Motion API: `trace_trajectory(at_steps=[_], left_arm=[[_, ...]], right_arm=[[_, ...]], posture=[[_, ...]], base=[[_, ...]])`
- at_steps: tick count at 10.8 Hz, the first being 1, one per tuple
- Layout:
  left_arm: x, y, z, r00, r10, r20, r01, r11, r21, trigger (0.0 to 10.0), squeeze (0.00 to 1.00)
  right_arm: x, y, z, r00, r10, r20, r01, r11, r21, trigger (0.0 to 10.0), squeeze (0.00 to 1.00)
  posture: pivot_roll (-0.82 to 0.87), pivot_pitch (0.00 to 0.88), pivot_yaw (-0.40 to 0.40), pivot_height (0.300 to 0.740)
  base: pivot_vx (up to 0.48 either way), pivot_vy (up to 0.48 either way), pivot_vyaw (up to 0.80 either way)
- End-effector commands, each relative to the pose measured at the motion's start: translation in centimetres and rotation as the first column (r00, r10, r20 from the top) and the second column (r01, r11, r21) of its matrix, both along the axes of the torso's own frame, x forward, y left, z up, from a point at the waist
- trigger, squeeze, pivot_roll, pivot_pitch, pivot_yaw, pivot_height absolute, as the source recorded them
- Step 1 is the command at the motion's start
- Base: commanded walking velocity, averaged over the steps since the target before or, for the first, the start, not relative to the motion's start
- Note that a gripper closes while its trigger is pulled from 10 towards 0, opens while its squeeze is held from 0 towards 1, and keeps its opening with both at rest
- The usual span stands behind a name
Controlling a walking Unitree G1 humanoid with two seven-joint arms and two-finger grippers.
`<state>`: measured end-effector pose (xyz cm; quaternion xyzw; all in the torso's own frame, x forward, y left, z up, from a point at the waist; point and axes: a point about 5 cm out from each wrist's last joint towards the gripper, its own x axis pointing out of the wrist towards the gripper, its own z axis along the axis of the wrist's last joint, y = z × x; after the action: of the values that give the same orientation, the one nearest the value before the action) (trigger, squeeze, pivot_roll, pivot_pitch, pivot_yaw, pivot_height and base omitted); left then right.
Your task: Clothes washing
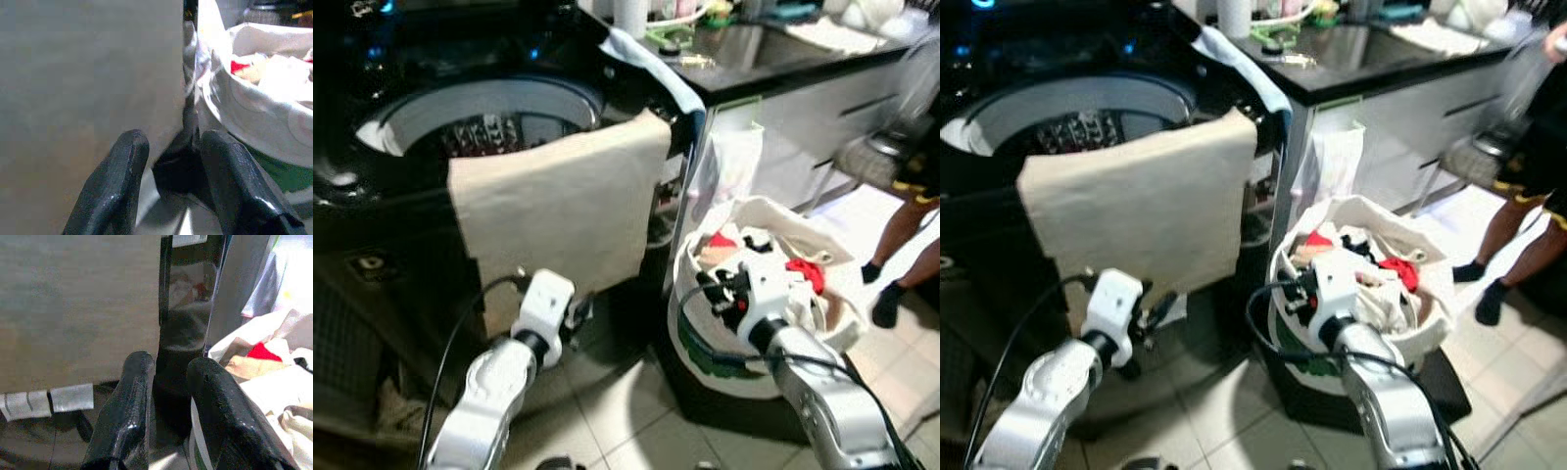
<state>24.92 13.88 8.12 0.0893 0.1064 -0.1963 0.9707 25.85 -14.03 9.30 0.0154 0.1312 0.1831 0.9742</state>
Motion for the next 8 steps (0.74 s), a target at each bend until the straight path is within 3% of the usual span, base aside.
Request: trace_trajectory(at_steps=[1, 5, 8], left_arm=[[0.3, -0.2, 0.2, 1.0, 0.001, 0.016, -0.001, 1.0, 0.001, 10.0, 0.0], [0.1, 0.6, 1.1, 0.994, 0.059, 0.087, -0.054, 0.997, -0.057, 10.0, 0.0], [0.3, 1.3, 1.3, 0.987, 0.098, 0.125, -0.093, 0.995, -0.045, 10.0, 0.0]], right_arm=[[0.2, -0.5, 0.1, 1.0, -0.022, 0.012, 0.022, 1.0, -0.008, 10.0, 0.0], [0.3, -1.5, 0.0, 0.993, -0.102, 0.054, 0.104, 0.994, -0.029, 10.0, 0.0], [0.3, -1.8, 0.2, 0.987, -0.143, 0.074, 0.144, 0.99, -0.011, 10.0, 0.0]], posture=[[-0.05, 0.0, 0.013, 0.719], [-0.05, 0.0, 0.036, 0.719], [-0.04, 0.0, 0.026, 0.719]], base=[[0.0, 0.0, 0.0], [0.0, 0.0, 0.0], [0.0, 0.0, 0.0]])
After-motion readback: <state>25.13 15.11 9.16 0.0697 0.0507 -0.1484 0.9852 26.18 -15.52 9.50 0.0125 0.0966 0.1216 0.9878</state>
